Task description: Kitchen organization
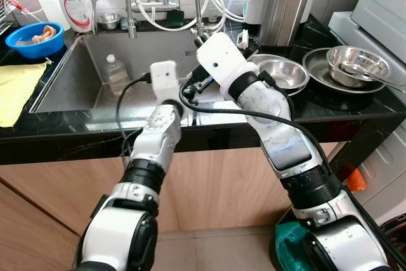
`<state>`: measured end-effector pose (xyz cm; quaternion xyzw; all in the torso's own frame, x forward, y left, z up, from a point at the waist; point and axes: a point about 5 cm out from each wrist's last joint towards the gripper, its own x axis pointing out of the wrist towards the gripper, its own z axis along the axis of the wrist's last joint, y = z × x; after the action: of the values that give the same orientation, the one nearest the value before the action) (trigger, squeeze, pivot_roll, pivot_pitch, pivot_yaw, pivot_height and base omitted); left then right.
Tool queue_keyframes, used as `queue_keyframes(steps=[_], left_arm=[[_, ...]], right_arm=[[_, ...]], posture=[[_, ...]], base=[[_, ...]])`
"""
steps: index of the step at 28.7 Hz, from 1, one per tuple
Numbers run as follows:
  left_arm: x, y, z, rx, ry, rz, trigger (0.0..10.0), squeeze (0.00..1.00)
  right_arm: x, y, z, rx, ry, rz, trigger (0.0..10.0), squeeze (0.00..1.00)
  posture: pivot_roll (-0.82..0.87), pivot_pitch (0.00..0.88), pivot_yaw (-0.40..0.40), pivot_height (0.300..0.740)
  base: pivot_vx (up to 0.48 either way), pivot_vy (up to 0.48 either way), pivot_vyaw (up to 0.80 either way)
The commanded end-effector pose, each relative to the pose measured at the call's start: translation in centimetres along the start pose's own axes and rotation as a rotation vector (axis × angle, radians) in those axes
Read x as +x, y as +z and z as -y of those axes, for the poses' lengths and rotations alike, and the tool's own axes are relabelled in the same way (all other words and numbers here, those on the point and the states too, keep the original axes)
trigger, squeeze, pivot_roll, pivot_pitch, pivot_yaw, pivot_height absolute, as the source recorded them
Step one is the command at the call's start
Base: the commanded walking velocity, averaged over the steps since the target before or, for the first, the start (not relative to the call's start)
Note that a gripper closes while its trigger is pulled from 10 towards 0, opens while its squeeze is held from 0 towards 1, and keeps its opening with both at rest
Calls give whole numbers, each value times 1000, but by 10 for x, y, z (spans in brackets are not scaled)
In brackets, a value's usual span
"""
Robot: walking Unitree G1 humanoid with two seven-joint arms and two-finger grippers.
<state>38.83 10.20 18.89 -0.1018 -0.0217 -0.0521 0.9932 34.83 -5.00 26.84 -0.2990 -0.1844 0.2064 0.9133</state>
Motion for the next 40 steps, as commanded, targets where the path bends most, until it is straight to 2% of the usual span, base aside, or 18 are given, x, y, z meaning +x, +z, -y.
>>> queue_keyframes(steps=[1, 8, 10, 13, 14, 15, 16, 19, 22, 26, 29, 31, 33, 34, 36, 37, 38, 40], left_arm=[[-6, 7, -26, 63, 88, 78, 10000, 0], [-23, 25, -74, 74, 279, 231, 10000, 0], [-36, 32, -98, 87, 378, 297, 10000, 0], [-62, 39, -136, 252, 519, 350, 10000, 0], [-74, 39, -151, 333, 582, 347, 10000, 0], [-78, 39, -156, 357, 603, 342, 10000, 0], [-94, 36, -176, 423, 699, 315, 10000, 0], [-109, 33, -192, 480, 793, 291, 10000, 0], [-147, 9, -232, 631, 1022, 104, 10000, 0], [-160, -7, -242, 685, 1087, 8, 10000, 0], [-174, -35, -247, 741, 1097, -122, 10000, 0], [-183, -52, -248, 677, 1118, -186, 10000, 0], [-189, -67, -248, 736, 1101, -264, 10000, 0], [-192, -79, -247, 779, 1072, -336, 10000, 0], [-194, -95, -245, 761, 1021, -436, 10000, 0], [-196, -107, -242, 717, 994, -477, 10000, 0], [-196, -107, -242, 717, 994, -477, 10000, 0], [-193, -129, -229, 745, 833, -583, 10000, 0]], right_arm=[[-4, 0, 0, 39, -11, 12, 10000, 0], [-6, -9, -2, 225, -1, -5, 10000, 0], [-8, -13, -2, 283, 15, -12, 10000, 0], [-10, -19, -3, 325, 27, -22, 10000, 0], [-11, -20, -4, 333, 31, -24, 10000, 0], [-11, -20, -4, 334, 32, -26, 10000, 0], [-12, -21, -7, 335, 45, -26, 10000, 0], [-11, -22, -9, 341, 53, -26, 10000, 0], [-10, -22, -12, 369, 66, -21, 10000, 0], [-10, -22, -12, 382, 67, -22, 10000, 0], [-10, -24, -14, 429, 77, -23, 10000, 0], [-9, -24, -16, 462, 84, -19, 10000, 0], [-10, -28, -17, 489, 84, -27, 10000, 0], [-10, -33, -16, 510, 78, -41, 10000, 0], [-10, -39, -16, 554, 73, -64, 10000, 0], [-9, -44, -15, 559, 75, -84, 10000, 0], [-9, -44, -15, 559, 75, -84, 10000, 0], [-8, -57, -14, 564, 62, -137, 10000, 0]], posture=[[-174, 0, 41, 740], [-179, 0, 39, 740], [-177, 0, 39, 740], [-175, 0, 41, 740], [-173, 0, 41, 740], [-173, 0, 41, 740], [-163, 0, 40, 740], [-155, 0, 38, 740], [-146, 0, 35, 740], [-145, 0, 34, 740], [-142, 0, 32, 740], [-147, 0, 34, 740], [-147, 0, 34, 740], [-144, 0, 34, 740], [-145, 0, 33, 740], [-142, 0, 33, 740], [-142, 0, 33, 740], [-142, 0, 30, 740]], base=[[0, 0, 0], [0, 0, 0], [0, 0, 0], [0, 0, 0], [0, 0, 0], [0, 0, 0], [0, 0, 0], [0, 0, 0], [0, 0, 0], [0, 0, 0], [0, 0, 0], [0, 0, 0], [0, 0, 0], [0, 0, 0], [0, 0, 0], [0, 0, 0], [0, 0, 0], [0, 0, 0]])
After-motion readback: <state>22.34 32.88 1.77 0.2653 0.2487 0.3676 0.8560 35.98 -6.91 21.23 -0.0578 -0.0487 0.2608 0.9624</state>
